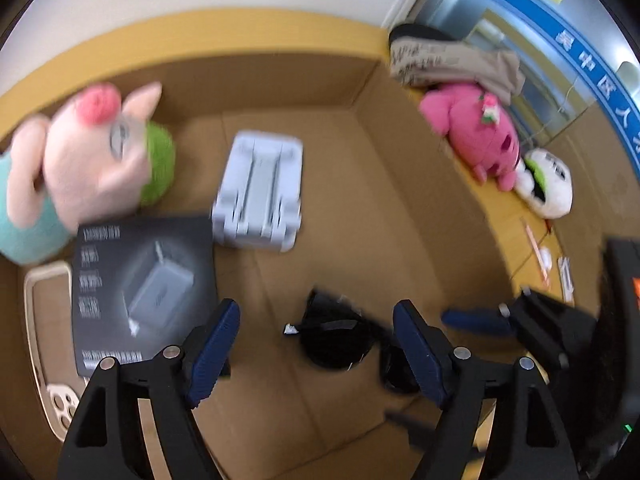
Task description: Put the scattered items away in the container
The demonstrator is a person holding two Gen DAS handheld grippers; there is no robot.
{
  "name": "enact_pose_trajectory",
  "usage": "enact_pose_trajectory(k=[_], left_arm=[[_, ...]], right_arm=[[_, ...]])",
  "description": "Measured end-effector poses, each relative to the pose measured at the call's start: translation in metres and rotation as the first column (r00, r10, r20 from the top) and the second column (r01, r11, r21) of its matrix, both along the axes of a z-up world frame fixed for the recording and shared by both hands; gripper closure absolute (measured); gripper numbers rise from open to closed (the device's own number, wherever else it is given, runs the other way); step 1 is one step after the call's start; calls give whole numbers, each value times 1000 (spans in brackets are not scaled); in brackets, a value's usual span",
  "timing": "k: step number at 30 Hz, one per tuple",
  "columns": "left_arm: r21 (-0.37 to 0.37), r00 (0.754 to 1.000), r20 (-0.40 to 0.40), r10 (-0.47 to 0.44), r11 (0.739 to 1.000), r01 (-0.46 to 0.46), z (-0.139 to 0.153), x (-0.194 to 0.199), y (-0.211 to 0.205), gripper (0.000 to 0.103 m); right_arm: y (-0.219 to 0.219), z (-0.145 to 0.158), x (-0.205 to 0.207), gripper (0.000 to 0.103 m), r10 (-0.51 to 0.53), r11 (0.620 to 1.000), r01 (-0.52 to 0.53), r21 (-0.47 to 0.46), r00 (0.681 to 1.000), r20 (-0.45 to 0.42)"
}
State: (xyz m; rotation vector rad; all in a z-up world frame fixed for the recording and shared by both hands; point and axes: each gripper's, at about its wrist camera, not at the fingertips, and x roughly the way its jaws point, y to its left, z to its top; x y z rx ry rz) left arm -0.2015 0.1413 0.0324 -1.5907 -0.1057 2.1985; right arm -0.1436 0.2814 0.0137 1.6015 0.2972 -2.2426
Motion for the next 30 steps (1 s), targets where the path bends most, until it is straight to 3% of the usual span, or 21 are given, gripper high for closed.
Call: enact_pose_trajectory(k=[3,5,7,9,12,17,30], left_arm=[[17,999,46,-9,1000,8,-13,1,1,21],[29,999,54,-1,1000,0,-13,-1,5,23],[51,996,93,-7,999,3,-18,-5,12,36],[63,991,130,-19,998,11,-25,-9,19,68],[78,988,151,-42,997,30,-33,-9,30,93],[83,991,118,-71,995,62,-28,-13,47,103],[89,994,74,-77,994,71,-17,-41,63,103]], right_arm=[[5,-14,-5,65,-23,1000,23,13,999,37],[8,-16,-3,68,-35,999,35,1,999,38],[9,-17,0,70,-45,999,46,-20,998,34],[11,-13,2,81,-61,997,62,-52,998,16],[20,-2,2,90,-110,987,105,-121,994,-29],[24,-3,-1,91,-135,981,129,-147,990,-32],[35,4,-24,93,-190,966,180,-184,981,-39]])
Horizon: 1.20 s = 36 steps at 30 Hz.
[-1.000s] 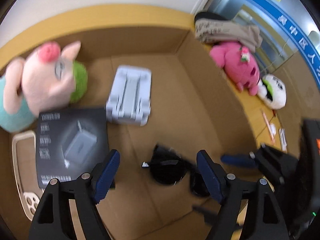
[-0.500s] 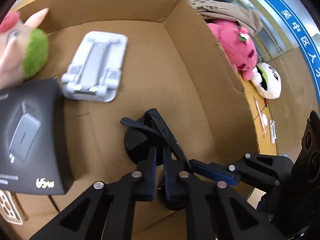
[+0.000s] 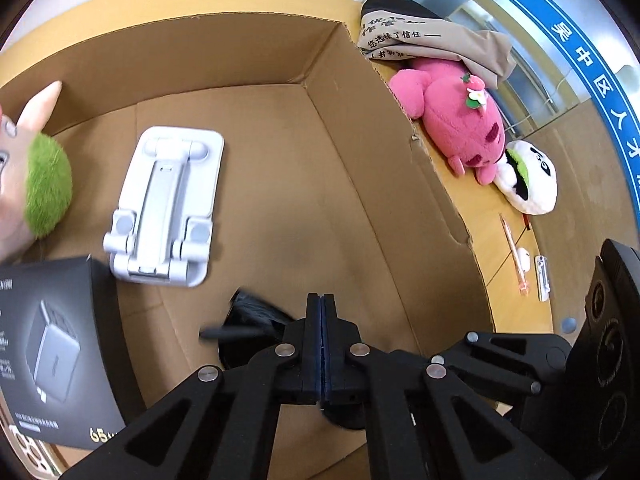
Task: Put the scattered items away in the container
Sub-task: 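Lower the sunglasses into the box and open the left tool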
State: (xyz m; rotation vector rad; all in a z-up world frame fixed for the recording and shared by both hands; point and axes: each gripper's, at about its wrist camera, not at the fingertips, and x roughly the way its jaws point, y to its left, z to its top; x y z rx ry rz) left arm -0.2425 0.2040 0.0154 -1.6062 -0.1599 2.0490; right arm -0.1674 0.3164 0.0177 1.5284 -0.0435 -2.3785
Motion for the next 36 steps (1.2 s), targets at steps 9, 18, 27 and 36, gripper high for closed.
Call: enact_pose_trajectory(k=[9,18,27,36], left_arm=[[-32,1000,5,2,999,-2,3,12,-13,44],[27,998,63,-21,999,19,-16,14,-4,81],[39,1000,-2,-26,999,26,7,-2,15,89],[4,1000,24,-9,1000,9,-8,-29,21,90]], right_arm=[[-14,-13,1,44,93,990,-98,103,994,51],[-10,-17,10,92,47,996,-48,73,999,20],[9,-4,-4,89,-59,998,59,0,998,-26],[11,-14,-31,85,-110,994,110,19,994,-8]])
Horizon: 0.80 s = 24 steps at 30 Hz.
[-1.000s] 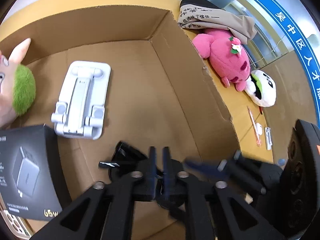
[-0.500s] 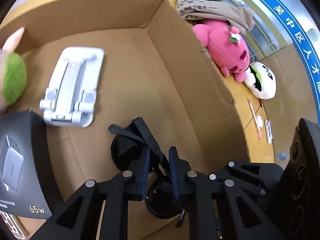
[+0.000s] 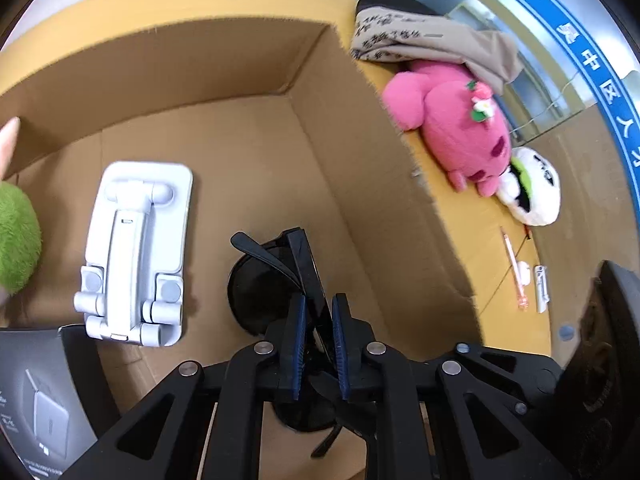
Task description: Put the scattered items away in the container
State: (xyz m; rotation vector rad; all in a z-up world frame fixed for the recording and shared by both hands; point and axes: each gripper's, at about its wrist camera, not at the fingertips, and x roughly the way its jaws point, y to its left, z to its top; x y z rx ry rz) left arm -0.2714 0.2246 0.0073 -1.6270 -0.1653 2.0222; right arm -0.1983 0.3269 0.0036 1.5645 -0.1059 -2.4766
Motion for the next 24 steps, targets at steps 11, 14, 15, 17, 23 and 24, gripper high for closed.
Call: enact_pose_trajectory(k=[11,14,15,17,23,24], left_arm=[[34,951,-292,99,995,-93,84,71,-48,30],[27,846,-502,178,981,-191,122,129,-81,10],[30,806,-554,206,973,-228,130,149,-92,0],[52,713,-646,272,948,-314,137,193,-121,0],[-13,597,-725,344,859,-511,93,256,-186,0],[-33,601,-719,347,848,-529,83,259,-192,0]], right_arm=[[-14,50,68,20,34,999,-30,20,973,-226],[-21,55,107,20,31,999,-23,28,945,-326],[-24,54,119,20,28,999,-20,27,934,-355],[-28,49,138,20,16,1000,-11,14,919,-394],[-46,37,165,19,-15,999,33,28,875,-483],[-49,33,164,19,-14,999,34,32,876,-482]])
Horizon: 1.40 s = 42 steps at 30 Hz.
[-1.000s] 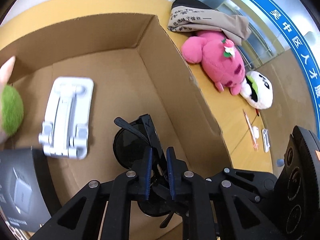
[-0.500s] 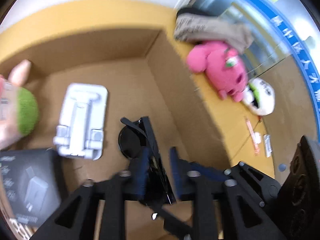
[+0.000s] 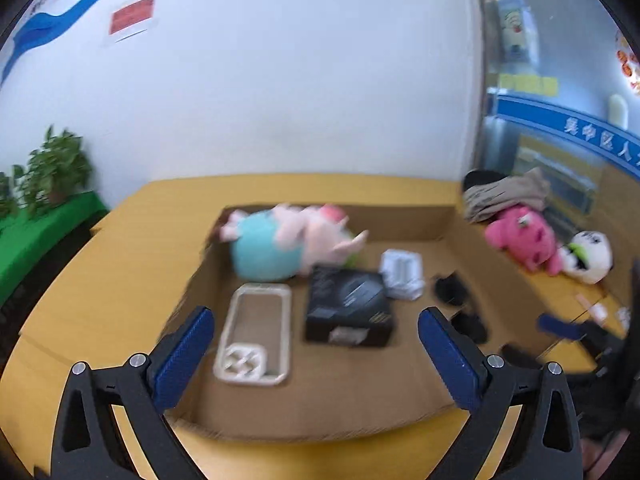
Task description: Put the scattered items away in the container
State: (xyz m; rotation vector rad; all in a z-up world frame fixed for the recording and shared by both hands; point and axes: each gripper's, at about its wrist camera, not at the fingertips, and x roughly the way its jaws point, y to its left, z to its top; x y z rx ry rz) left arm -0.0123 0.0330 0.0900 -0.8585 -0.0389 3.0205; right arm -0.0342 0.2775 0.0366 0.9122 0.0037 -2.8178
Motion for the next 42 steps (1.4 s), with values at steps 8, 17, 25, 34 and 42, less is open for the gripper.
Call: enact_pose_trajectory(k=[8,17,25,34,42], left_arm=[[-48,997,-27,68,996,-69,-58,9,-13,0],[-57,994,-83,77,995,-82,-62,8,-9,0],[-34,996,-71,62,997,-65,-63,8,-11,0],[-34,996,-70,60,997,-63,-64,8,-11,0],[-34,996,-70,58,998,-61,-64,8,-11,0]], right_arm=[[-9,-21,3,16,-13,1000,13,3,999,-33],[-7,-27,11,13,-15,1000,15,0,992,-126],[-5,-27,11,13,-16,1000,16,-2,992,-124],[-6,-27,11,13,-17,1000,16,-2,992,-123],[-5,-27,11,13,-17,1000,16,-3,992,-123]])
